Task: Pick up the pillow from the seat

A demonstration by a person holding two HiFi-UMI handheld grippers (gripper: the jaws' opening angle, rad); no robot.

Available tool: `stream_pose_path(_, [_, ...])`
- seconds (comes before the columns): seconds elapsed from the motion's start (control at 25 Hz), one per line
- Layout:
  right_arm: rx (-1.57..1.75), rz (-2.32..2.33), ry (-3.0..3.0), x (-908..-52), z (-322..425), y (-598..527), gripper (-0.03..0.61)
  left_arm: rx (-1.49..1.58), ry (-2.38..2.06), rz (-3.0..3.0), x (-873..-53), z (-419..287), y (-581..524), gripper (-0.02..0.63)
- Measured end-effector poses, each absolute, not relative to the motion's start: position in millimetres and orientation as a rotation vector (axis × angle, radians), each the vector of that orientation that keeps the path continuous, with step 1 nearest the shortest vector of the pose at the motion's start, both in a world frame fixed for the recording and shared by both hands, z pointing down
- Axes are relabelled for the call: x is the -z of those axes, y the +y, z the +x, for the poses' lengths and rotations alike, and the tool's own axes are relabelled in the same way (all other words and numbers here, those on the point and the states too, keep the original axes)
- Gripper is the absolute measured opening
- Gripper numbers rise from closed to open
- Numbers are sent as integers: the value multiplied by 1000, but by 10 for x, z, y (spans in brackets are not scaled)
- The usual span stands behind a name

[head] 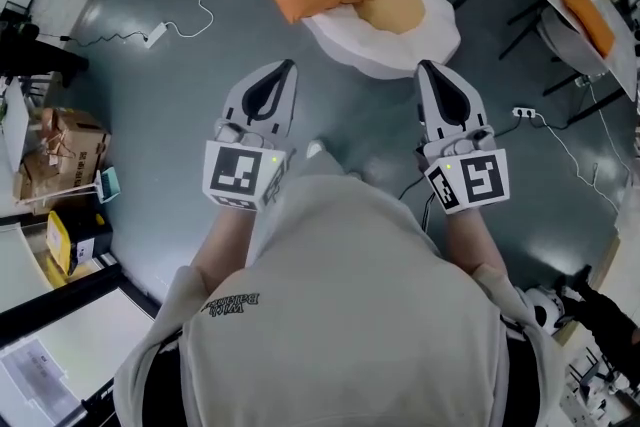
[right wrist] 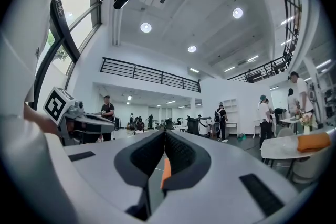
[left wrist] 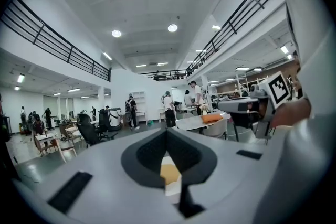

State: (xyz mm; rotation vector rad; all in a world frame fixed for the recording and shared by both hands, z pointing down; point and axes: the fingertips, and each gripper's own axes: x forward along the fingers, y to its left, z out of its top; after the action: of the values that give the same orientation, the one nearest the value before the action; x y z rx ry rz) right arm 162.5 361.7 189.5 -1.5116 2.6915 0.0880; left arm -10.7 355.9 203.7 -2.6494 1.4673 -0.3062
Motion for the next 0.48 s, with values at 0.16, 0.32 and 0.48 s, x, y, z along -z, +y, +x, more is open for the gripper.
stream_pose_path(0.16, [-92,-1505,2689,-1925,1616,3524,9,277,1462,-2646,-2039,-104,3445,9])
stream_pose_path(0.32, [-89,-1510,2688,-2059,1593,3367,9,192,1451,-2627,-2079,-121,3295,9])
stream_pose_path(0.48, [-69,-1540,2685,-2198,1564,3088,9,168,1448,-2647,-2214,-139,2977,9])
